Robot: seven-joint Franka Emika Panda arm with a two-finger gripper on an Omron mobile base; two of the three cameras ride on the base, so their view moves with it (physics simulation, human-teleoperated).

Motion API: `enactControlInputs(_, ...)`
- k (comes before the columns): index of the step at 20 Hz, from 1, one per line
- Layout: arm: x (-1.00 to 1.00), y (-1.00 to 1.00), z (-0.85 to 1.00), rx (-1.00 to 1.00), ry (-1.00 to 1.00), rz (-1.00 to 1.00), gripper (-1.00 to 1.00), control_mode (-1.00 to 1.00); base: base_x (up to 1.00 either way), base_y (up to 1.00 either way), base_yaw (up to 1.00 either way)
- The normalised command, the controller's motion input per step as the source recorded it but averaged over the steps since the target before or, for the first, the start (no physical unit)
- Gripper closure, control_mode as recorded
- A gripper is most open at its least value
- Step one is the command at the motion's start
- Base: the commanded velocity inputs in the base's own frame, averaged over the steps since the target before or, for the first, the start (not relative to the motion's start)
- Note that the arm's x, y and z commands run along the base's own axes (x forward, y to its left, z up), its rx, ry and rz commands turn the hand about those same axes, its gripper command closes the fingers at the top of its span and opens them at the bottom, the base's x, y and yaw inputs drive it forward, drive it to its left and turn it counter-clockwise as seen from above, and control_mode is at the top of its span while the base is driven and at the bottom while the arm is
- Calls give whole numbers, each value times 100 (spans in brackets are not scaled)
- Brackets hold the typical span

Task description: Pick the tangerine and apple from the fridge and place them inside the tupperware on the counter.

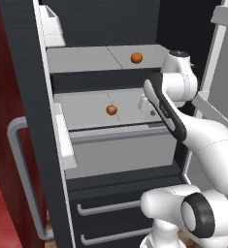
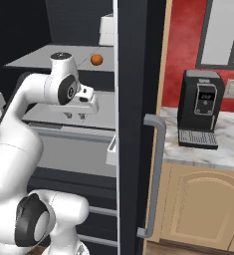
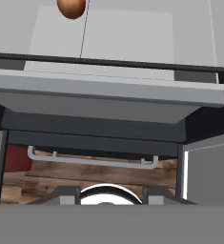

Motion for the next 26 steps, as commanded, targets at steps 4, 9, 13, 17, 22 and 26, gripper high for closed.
enactControlInputs(4, -16, 0, 0, 0, -10, 0, -100, -100, 0, 0, 0)
enactControlInputs(9, -30, 21, -8, 0, -18, 0, -100, -100, 0, 0, 0)
enactControlInputs(13, -7, 35, -31, 0, -20, 0, -100, -100, 0, 0, 0)
enactControlInputs(17, 0, 33, -18, 3, -10, 0, -100, -100, 0, 0, 0)
enactControlInputs(22, 9, 28, -6, 7, -2, 0, -100, -100, 0, 0, 0)
enactControlInputs(26, 26, 18, -4, 9, 0, -1, -100, -100, 0, 0, 0)
